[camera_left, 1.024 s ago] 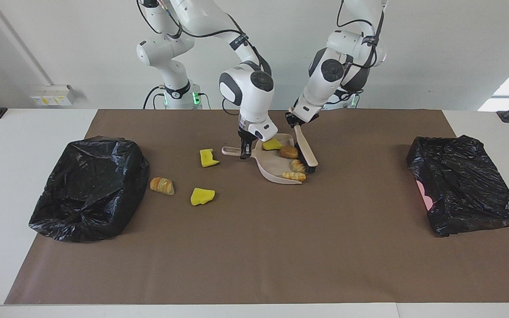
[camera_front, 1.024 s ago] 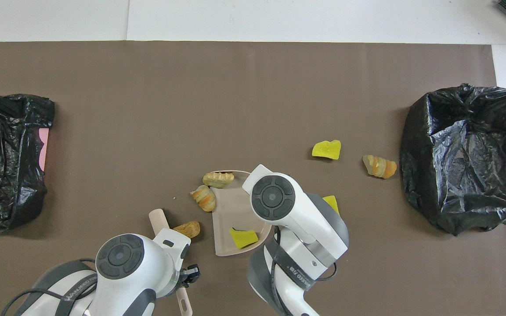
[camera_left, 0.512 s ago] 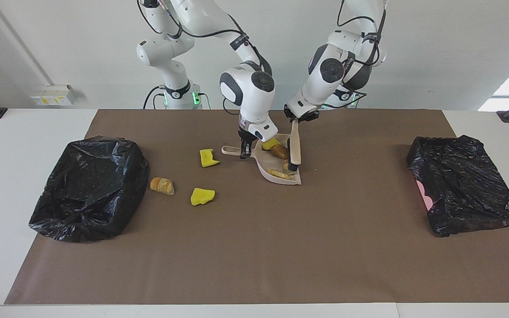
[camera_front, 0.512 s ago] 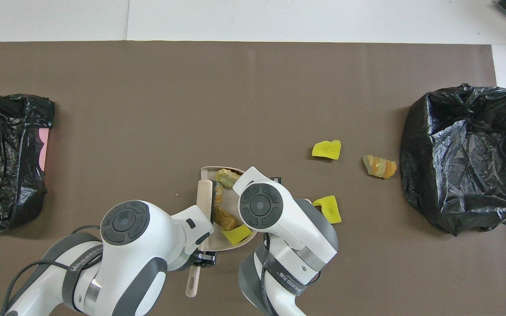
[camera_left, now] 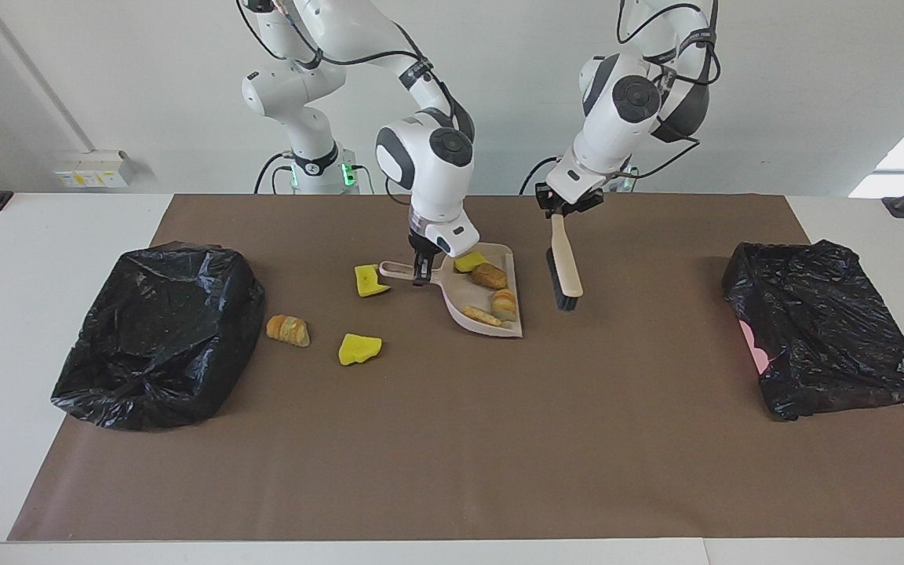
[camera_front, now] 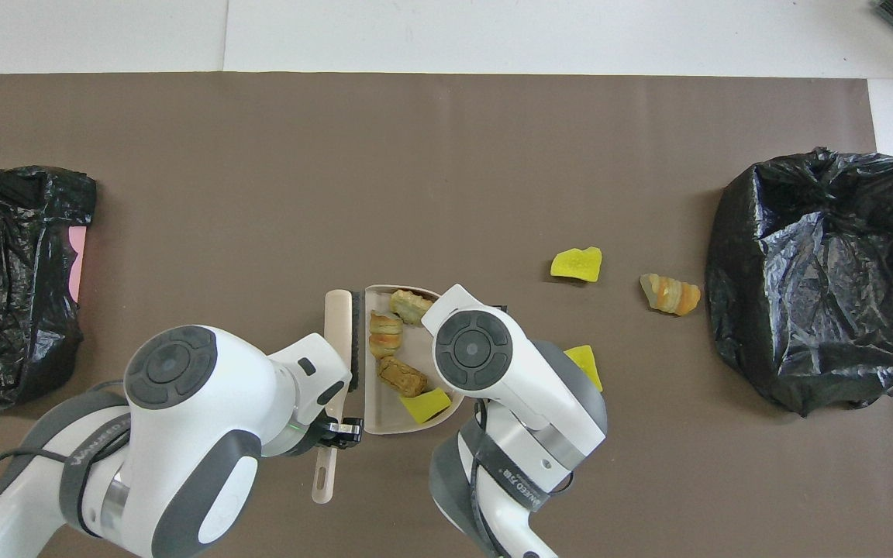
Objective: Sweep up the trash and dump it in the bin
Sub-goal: 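Carry the loaded dustpan to the far bin and tip it with the right gripper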
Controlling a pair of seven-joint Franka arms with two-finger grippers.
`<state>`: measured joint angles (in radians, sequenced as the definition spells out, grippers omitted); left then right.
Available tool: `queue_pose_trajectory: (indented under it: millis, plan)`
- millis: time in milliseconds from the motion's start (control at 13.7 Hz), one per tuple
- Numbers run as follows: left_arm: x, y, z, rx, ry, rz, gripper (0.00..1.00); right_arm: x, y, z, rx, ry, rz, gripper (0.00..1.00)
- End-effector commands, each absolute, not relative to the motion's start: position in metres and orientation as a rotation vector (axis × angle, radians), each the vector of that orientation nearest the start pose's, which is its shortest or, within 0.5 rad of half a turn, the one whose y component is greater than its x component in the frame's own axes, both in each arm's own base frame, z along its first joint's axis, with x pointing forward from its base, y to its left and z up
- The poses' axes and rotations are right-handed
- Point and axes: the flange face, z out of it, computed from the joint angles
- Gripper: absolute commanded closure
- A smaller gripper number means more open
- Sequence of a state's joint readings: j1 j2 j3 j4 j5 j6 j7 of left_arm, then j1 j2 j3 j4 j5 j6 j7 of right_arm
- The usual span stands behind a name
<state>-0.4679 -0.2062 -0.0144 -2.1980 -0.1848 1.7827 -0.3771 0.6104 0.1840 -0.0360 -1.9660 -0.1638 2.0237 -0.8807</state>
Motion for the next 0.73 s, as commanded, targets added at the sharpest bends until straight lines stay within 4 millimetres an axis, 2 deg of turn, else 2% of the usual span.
queue_pose_trajectory:
  millis: [0, 146, 220, 293, 366, 439, 585, 659]
  plan:
    - [0.393, -0.228, 0.466, -3.108, -0.04, 0.443, 1.0, 0.514, 0.273, 0.417, -2.328, -2.277, 0.252, 1.0]
    - [0.376, -0.233, 0.461, -3.098, -0.091, 0.429, 1.0, 0.531, 0.242, 0.436, -2.336, -2.257, 0.263, 1.0]
    - [0.358, -0.248, 0.456, -3.093, -0.049, 0.418, 1.0, 0.538, 0.225, 0.447, -2.341, -2.247, 0.264, 1.0]
    - [0.348, -0.263, 0.45, -3.092, -0.072, 0.4, 1.0, 0.546, 0.206, 0.457, -2.348, -2.234, 0.272, 1.0]
    - [0.337, -0.286, 0.438, -3.091, -0.097, 0.374, 1.0, 0.555, 0.184, 0.468, -2.33, -2.241, 0.279, 1.0]
    - [0.325, -0.31, 0.417, -3.088, -0.086, 0.354, 1.0, 0.565, 0.161, 0.478, -2.311, -2.259, 0.267, 1.0]
    - [0.303, -0.342, 0.386, -3.133, -0.017, 0.305, 1.0, 0.584, 0.096, 0.492, -2.3, -2.262, 0.258, 1.0]
    - [0.293, -0.353, 0.378, -3.147, 0.003, 0.318, 1.0, 0.589, 0.068, 0.498, -2.302, -2.262, 0.247, 1.0]
